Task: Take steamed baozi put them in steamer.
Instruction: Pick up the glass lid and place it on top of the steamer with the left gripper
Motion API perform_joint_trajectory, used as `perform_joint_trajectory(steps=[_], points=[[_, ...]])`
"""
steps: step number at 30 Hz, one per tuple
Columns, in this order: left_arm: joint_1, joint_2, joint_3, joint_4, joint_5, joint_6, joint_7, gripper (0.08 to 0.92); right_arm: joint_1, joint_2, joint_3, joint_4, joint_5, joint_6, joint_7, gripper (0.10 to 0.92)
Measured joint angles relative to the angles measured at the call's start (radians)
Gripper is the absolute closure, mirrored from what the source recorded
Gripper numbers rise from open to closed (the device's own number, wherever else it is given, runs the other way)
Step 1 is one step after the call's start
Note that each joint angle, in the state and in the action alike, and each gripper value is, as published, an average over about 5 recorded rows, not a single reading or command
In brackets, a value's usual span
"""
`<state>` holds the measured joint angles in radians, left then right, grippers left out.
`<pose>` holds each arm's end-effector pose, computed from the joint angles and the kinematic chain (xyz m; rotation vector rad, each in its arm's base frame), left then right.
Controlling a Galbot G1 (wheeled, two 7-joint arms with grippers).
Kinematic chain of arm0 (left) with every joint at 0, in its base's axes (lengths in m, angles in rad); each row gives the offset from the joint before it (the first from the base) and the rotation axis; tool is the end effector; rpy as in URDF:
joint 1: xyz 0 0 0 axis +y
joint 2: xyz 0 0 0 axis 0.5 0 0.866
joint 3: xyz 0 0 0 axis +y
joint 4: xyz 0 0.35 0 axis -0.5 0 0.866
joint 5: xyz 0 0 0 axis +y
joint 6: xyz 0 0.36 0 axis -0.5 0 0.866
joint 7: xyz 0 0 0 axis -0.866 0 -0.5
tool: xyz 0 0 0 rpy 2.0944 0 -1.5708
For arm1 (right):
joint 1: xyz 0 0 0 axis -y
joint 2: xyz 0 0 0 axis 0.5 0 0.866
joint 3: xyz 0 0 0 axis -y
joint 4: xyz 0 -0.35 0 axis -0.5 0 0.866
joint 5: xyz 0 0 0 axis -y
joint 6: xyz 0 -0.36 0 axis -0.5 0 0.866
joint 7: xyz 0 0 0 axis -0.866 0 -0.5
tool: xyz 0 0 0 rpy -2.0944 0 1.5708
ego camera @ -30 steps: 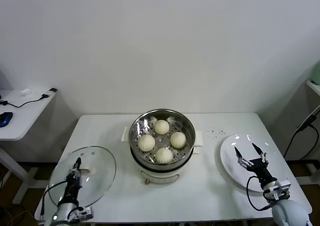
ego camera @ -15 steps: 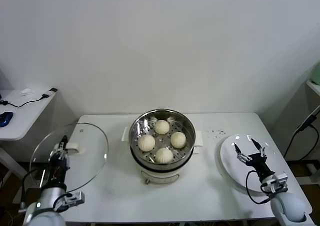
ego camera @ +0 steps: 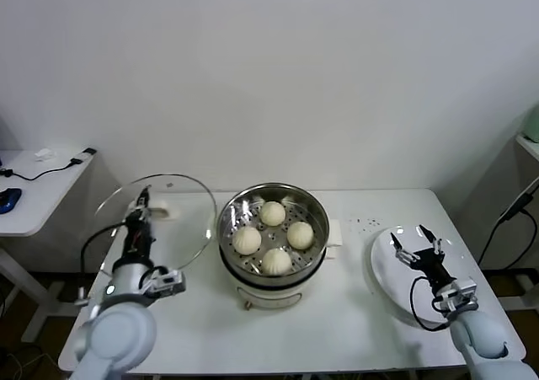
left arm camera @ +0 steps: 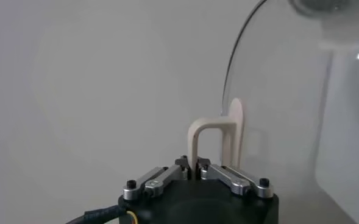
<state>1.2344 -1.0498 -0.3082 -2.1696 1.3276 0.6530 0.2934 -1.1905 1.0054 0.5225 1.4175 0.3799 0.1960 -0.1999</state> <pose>0.2558 0.0181 -0.2105 0.2727 -2.0898 -2.1497 0.3033 -0.2166 -0.3895 0.2464 -3.0151 0.2804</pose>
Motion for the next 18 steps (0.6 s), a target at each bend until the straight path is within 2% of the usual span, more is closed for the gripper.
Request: perform_joint_trajectory(steps=[4, 8, 18], points=[[-0.105, -0.036, 0.102, 0.011, 0.076, 0.04, 0.088, 0.85, 0.006, 0.002, 0.006, -0.006, -0.006, 0.001, 0.001, 0.203], [-0.182, -0.101, 0.197, 0.041, 0.155, 0.066, 0.138, 0.85, 0.007, 0.004, 0.014, -0.01, -0.011, 0.002, 0.004, 0.203], [-0.261, -0.294, 0.374, 0.163, 0.283, 0.084, 0.143, 0.85, -0.003, 0.005, 0.046, -0.024, -0.018, 0.01, -0.001, 0.203]])
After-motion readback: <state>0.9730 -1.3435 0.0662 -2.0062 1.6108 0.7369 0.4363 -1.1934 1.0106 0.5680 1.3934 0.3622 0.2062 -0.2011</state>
